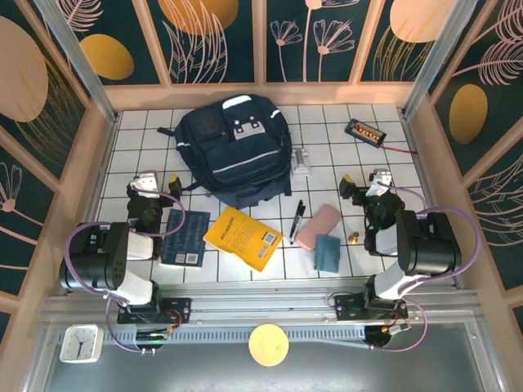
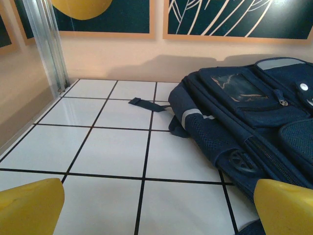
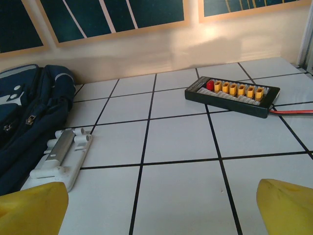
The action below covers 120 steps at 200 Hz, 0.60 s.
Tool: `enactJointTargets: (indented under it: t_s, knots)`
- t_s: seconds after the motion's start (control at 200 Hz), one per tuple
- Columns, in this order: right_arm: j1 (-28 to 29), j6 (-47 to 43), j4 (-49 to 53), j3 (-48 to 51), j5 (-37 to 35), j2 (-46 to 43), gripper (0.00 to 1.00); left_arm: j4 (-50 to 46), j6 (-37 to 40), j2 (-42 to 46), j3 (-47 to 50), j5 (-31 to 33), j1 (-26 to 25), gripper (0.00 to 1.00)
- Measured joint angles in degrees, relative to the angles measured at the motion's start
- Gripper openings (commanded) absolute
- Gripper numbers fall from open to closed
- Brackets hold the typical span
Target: Pack books, pencil case, and school supplies into a backpack
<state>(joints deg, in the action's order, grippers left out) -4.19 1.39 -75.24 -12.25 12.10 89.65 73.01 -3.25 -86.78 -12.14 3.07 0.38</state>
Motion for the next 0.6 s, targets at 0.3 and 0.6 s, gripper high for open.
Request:
enactJointTargets:
  t_s: [0.3,0.6]
  knots:
    - [0.0,0.0,0.0,0.0,0.0,0.0,0.99,0.0,0.0,0.0,-0.04,0.0,0.0,0.99]
    - [0.0,0.02,0.0,0.0,-0.07,0.0,0.99,-0.04,-0.02,0.0,-0.09,0.48,0.0,0.99]
